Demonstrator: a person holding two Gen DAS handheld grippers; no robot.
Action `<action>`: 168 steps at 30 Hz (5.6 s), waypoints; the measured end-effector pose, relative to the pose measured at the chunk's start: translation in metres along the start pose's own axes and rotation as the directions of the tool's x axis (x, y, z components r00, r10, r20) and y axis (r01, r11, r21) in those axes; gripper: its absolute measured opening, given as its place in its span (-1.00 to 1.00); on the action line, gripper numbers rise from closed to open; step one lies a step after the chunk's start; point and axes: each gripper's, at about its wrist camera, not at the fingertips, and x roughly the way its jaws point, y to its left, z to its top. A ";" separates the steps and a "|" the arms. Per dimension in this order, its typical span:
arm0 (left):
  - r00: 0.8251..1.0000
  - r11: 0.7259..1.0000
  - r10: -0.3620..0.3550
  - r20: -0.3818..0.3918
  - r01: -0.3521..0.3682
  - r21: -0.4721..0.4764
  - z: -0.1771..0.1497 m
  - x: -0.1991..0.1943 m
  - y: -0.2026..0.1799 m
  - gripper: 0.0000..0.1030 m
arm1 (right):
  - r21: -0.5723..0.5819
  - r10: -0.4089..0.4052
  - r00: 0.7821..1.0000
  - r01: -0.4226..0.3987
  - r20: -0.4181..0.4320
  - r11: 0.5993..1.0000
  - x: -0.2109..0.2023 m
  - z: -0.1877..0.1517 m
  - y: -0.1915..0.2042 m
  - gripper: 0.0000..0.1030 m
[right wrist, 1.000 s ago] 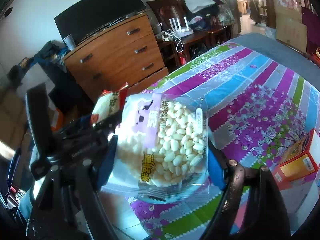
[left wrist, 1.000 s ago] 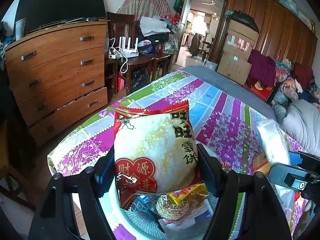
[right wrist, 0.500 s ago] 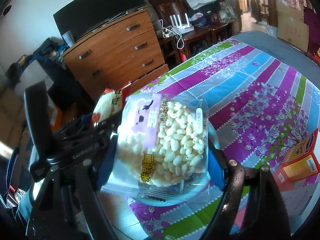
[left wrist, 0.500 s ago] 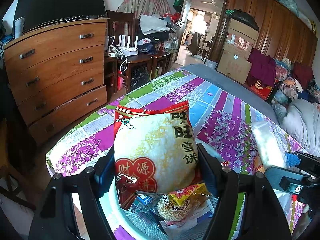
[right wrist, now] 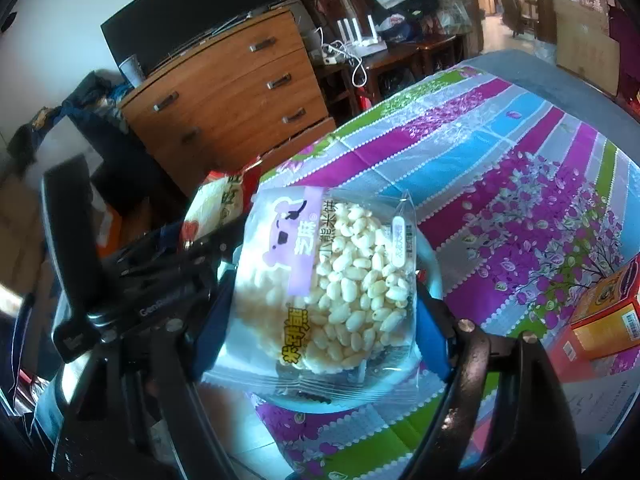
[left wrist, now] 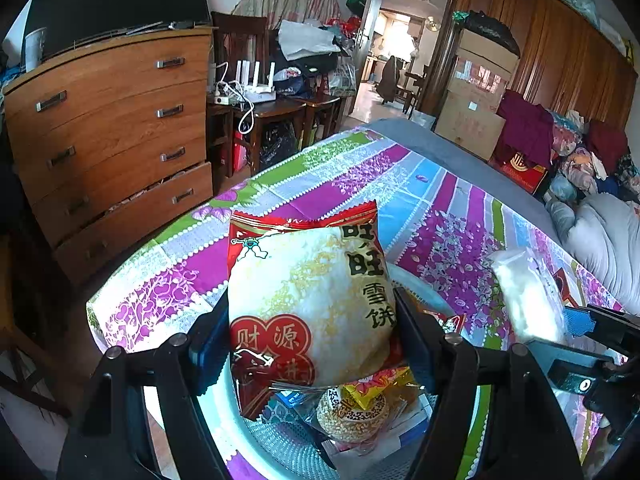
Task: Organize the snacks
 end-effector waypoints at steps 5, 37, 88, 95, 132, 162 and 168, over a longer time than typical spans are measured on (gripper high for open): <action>1.000 1.000 0.006 -0.013 -0.006 -0.003 -0.003 0.003 0.000 0.50 | 0.001 0.000 1.000 0.000 -0.019 1.000 0.007 -0.003 0.000 0.58; 0.997 0.991 -0.063 0.033 0.058 0.125 -0.062 -0.061 -0.041 0.66 | -0.039 -0.099 0.995 0.099 0.023 0.994 -0.083 -0.166 -0.011 0.74; 0.844 0.661 -0.386 -0.373 0.535 0.526 -0.238 -0.050 -0.399 0.66 | 0.315 -0.416 0.889 0.457 -0.190 0.832 -0.193 -0.322 -0.355 0.62; 0.841 0.650 -0.373 -0.392 0.538 0.537 -0.247 -0.055 -0.392 0.66 | 0.444 -0.468 0.883 0.411 0.022 0.796 -0.293 -0.351 -0.330 0.61; 0.654 0.355 -0.373 -0.659 0.756 0.550 -0.293 0.108 -0.744 0.55 | 0.563 -0.628 0.777 0.540 -0.046 0.626 -0.383 -0.367 -0.496 -0.43; 0.639 0.353 -0.557 -0.530 0.760 0.545 -0.239 0.045 -0.715 -0.85 | 0.585 -0.643 0.755 0.466 0.127 0.663 -0.395 -0.354 -0.481 -0.43; 0.649 0.417 -0.650 -0.396 0.740 0.528 -0.172 -0.021 -0.647 -0.85 | 0.498 -0.647 0.726 0.482 0.235 0.721 -0.414 -0.310 -0.427 -0.44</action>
